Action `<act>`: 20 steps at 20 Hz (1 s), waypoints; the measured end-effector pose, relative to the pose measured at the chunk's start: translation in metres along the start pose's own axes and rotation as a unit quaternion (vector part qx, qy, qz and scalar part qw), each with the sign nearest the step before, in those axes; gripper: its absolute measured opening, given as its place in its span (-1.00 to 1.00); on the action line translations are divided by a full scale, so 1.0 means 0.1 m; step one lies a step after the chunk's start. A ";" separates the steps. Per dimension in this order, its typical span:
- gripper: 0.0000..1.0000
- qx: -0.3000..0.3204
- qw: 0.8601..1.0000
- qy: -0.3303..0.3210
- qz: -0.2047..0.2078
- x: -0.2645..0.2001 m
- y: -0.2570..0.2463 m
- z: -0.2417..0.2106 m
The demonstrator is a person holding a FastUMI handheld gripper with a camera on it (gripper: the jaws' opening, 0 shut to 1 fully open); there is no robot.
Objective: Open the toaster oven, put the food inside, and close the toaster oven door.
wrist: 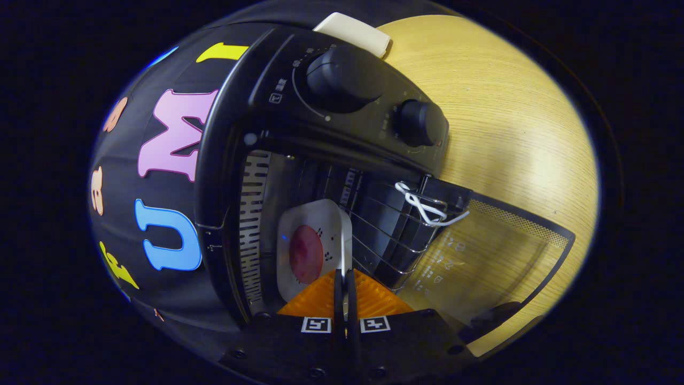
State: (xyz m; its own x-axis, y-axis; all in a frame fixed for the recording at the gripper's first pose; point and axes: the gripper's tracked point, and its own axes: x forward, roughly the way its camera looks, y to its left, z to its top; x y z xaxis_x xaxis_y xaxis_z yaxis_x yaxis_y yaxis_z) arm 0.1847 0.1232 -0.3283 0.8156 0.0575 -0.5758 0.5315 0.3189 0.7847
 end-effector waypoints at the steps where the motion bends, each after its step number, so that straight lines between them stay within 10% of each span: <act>1: -0.90 -0.005 1.000 0.000 -0.001 0.01 -0.01 -0.02; 10: -0.38 -0.037 0.999 -0.004 0.033 -0.13 0.05 -0.05; 15: 0.95 -0.086 0.994 0.042 0.046 -0.45 0.03 -0.32; 20: 0.97 -0.185 0.979 0.080 0.033 -0.84 -0.16 -0.55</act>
State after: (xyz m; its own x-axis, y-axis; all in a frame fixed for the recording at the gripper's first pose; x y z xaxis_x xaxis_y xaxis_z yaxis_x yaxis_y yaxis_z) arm 0.0951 0.1650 -0.3054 0.7830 0.2270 -0.5791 0.3357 0.6295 0.7007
